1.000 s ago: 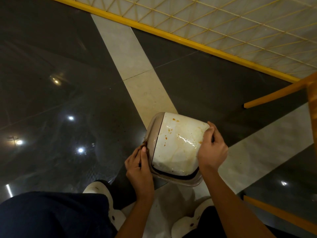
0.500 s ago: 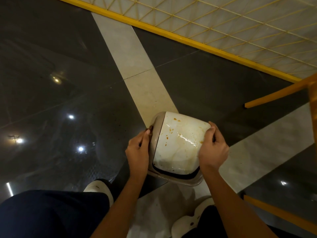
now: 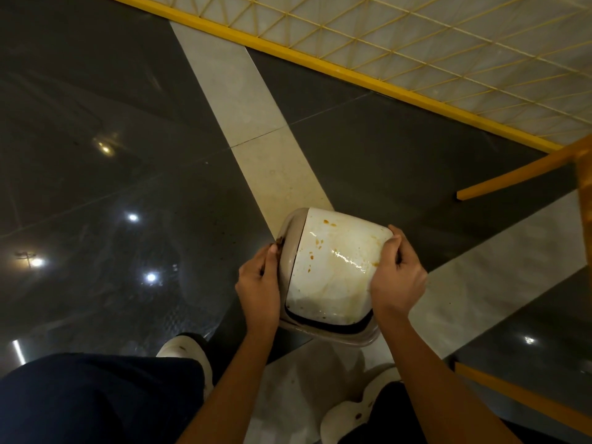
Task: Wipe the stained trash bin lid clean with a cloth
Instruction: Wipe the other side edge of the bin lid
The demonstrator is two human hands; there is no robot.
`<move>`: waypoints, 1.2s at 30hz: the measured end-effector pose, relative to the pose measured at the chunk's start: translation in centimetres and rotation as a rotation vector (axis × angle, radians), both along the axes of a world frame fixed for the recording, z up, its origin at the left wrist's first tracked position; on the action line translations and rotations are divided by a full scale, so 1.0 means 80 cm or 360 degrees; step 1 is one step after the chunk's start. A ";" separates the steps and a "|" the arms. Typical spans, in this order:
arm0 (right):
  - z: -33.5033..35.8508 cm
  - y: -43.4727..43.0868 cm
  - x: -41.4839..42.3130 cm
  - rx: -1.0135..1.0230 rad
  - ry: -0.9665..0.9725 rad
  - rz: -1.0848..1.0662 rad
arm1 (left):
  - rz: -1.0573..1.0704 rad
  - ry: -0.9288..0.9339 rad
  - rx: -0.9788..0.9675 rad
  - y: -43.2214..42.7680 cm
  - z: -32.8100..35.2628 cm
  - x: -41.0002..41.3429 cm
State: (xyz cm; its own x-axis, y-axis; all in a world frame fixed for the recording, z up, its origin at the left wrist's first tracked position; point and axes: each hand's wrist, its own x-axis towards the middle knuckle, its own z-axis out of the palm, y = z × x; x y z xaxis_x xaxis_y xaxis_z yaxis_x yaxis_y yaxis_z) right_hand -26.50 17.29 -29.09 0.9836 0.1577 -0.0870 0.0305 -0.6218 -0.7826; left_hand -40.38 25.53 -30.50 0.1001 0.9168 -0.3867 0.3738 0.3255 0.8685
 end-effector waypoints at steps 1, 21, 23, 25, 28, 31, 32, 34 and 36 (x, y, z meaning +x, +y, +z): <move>0.000 -0.001 -0.001 -0.0005 -0.0007 0.0018 | 0.0021 0.0010 -0.0007 -0.009 -0.004 -0.006; 0.000 -0.002 0.001 -0.0046 -0.0010 0.0014 | 0.0247 0.0120 0.0260 -0.041 0.050 0.050; -0.001 -0.001 0.001 -0.0048 0.0012 0.0010 | 0.0055 0.0158 0.0323 -0.029 0.055 0.056; 0.000 -0.001 0.001 -0.0029 0.0001 0.0009 | -0.0020 0.0144 0.0330 -0.022 0.055 0.052; 0.000 -0.001 0.000 0.0000 -0.0017 0.0015 | 0.0038 0.0140 0.0239 -0.028 0.046 0.029; -0.001 -0.001 0.000 0.0007 -0.0028 0.0024 | 0.0129 0.0147 0.0070 -0.041 0.027 0.004; -0.001 -0.001 0.000 0.0005 -0.0026 0.0024 | 0.0158 0.0128 0.0007 -0.041 0.024 0.000; 0.000 -0.001 0.000 -0.0017 -0.0030 0.0033 | 0.0166 0.0120 -0.0072 -0.030 0.025 0.003; 0.001 0.000 0.001 -0.0038 -0.0028 0.0046 | 0.0075 0.0122 -0.0021 -0.011 0.035 0.016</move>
